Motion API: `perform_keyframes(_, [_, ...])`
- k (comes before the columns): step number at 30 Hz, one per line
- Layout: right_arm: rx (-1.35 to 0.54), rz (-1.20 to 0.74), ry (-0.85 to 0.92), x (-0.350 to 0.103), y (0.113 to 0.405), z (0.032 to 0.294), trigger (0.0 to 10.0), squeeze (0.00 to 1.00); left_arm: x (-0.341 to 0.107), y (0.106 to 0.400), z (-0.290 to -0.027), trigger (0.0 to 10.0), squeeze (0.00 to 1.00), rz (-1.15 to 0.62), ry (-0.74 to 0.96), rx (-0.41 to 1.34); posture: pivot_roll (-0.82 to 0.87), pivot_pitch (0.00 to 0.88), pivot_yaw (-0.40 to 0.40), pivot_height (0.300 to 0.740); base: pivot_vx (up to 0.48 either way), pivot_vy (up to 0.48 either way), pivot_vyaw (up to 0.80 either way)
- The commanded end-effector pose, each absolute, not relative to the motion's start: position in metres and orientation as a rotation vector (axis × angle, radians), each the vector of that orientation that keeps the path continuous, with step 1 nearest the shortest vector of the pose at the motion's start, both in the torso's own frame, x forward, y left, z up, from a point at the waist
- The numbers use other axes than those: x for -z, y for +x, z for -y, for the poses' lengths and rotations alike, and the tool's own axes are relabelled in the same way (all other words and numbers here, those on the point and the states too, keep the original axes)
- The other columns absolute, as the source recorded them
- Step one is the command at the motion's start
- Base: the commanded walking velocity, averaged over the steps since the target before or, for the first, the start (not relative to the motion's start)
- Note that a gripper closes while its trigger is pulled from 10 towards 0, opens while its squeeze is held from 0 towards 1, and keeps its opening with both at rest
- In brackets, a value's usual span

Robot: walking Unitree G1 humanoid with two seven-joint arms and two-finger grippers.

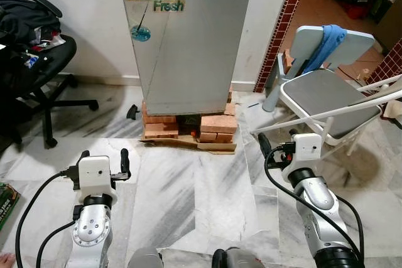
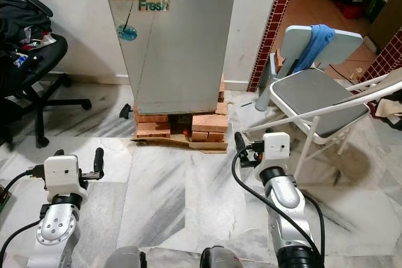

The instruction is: Restocking fridge

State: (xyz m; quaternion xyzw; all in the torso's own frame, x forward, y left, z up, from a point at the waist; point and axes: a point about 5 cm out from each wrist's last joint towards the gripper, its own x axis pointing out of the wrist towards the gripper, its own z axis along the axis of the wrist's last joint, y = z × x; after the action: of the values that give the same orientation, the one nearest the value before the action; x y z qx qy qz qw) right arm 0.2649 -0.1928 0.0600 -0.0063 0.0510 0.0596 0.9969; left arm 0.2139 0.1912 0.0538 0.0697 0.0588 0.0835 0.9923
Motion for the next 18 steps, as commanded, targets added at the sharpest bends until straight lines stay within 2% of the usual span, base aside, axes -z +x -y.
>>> perform_keyframes(1, [-0.125, -0.087, -0.008, -0.065, 0.266, 0.192, 10.0, 0.00, -0.058, 0.215, -0.192, 10.0, 0.00, -0.103, 0.143, -0.166, 0.13, 0.000, -0.011, 0.740, 0.000, 0.000, 0.00])
perform_keyframes(12, [-0.125, -0.087, -0.008, -0.065, 0.266, 0.192, 10.0, 0.00, -0.058, 0.215, -0.192, 10.0, 0.00, -0.103, 0.143, -0.166, 0.13, 0.000, -0.011, 0.740, 0.000, 0.000, 0.00])
perform_keyframes(13, [-0.118, -0.093, -0.009, -0.065, 0.265, 0.192, 10.0, 0.00, -0.058, 0.215, -0.192, 10.0, 0.00, -0.103, 0.143, -0.166, 0.00, 0.000, 0.000, 0.740, 0.000, 0.000, 0.00])
perform_keyframes(16, [-0.056, -0.072, 0.044, -0.050, 0.253, 0.182, 10.0, 0.00, -0.031, 0.213, -0.183, 10.0, 0.00, -0.201, 0.012, -0.124, 0.05, 0.010, -0.008, 0.740, 0.000, 0.000, 0.00])
perform_keyframes(18, [-0.059, -0.069, 0.048, -0.047, 0.255, 0.179, 10.0, 0.00, -0.027, 0.215, -0.182, 10.0, 0.00, -0.220, -0.008, -0.127, 0.05, 0.017, -0.007, 0.740, 0.000, 0.000, 0.00])
